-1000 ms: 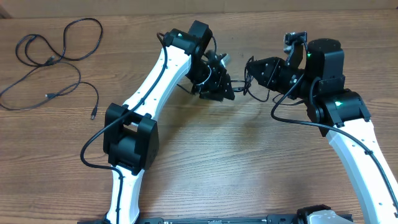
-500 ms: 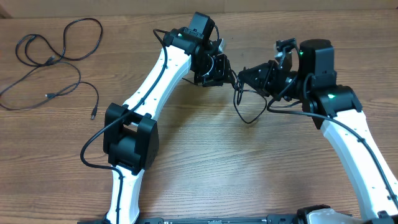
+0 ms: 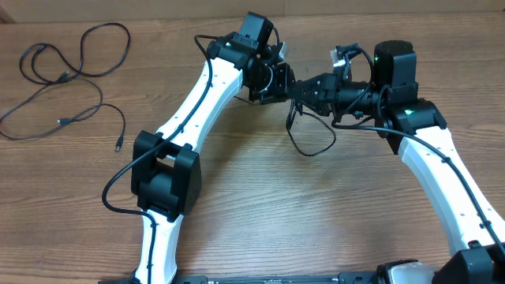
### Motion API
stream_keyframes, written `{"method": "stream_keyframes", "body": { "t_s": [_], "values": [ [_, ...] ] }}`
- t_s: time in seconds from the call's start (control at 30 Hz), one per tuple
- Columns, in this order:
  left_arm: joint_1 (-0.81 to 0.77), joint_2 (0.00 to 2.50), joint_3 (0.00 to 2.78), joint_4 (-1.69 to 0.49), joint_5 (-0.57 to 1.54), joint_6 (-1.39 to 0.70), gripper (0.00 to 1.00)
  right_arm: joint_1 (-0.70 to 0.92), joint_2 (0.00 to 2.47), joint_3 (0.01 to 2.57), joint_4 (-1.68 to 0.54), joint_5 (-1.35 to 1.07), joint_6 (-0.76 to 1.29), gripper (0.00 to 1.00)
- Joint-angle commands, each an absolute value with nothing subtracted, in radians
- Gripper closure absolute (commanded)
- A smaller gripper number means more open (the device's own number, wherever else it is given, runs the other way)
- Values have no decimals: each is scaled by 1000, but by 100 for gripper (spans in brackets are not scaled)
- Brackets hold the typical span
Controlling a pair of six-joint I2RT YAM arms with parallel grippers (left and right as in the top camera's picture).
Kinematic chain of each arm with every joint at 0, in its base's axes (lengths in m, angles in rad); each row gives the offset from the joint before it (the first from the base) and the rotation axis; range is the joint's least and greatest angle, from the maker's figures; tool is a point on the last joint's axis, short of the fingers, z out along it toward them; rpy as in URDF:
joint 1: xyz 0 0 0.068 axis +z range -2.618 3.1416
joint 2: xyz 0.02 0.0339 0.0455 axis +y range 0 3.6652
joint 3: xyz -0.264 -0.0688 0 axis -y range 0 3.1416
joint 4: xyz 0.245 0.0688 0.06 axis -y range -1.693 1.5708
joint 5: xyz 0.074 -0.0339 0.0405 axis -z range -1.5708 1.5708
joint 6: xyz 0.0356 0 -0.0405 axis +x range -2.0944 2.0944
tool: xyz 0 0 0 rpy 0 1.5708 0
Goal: Untangle cables
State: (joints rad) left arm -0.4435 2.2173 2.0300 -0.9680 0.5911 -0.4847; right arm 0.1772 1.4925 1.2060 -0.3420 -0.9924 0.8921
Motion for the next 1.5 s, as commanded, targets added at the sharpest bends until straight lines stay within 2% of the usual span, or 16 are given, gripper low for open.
{"method": "stream_keyframes", "body": {
  "t_s": [0.0,0.3,0.5,0.77,0.93,1.07,1.2,1.33,1.47],
  "values": [
    [-446,2220,2032,-925,624,-540,58,174,1482,1225,-290,-1131,1002,96],
    [-446,2220,2032,-892,649,-543,59,173,1480,1225,-219,-1215,1049,96],
    [-445,2220,2032,-1001,413,-548,62,147,1452,1225,-91,-1225,1081,96],
    [-427,2220,2032,-1127,197,-566,65,10,1415,1225,-92,-1226,1060,96],
    [-394,2220,2032,-1214,78,-586,67,-85,1415,1225,-302,-1117,849,96],
    [-355,2220,2032,-1279,33,-625,69,-127,1415,1225,-583,-843,660,96],
    [-322,2220,2032,-1303,33,-632,73,-128,1415,1225,-730,-610,608,96],
    [-293,2220,2032,-1318,35,-655,86,-129,1415,1225,-834,-412,600,96],
    [-289,2220,2032,-1315,87,-645,85,-123,1415,1225,-847,-467,593,96]
  ]
}}
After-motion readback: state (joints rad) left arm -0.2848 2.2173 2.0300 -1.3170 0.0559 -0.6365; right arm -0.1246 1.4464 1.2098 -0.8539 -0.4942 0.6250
